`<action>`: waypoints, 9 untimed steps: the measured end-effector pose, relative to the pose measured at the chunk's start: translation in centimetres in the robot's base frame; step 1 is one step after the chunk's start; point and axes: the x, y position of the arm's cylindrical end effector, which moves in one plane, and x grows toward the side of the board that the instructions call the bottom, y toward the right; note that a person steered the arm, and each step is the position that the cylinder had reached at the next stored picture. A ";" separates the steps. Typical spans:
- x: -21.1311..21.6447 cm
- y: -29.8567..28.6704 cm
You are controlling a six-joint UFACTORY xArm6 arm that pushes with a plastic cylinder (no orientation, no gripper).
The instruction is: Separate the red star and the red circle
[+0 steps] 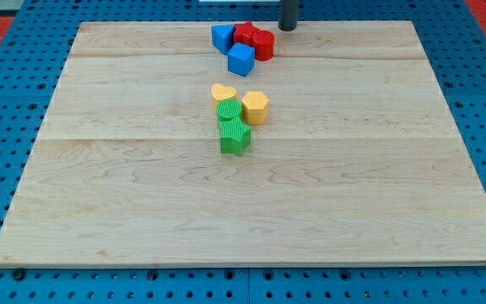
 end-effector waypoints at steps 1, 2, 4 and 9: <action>0.1 -1.4; 0.1 -4.5; 0.8 -4.8; 1.9 -4.5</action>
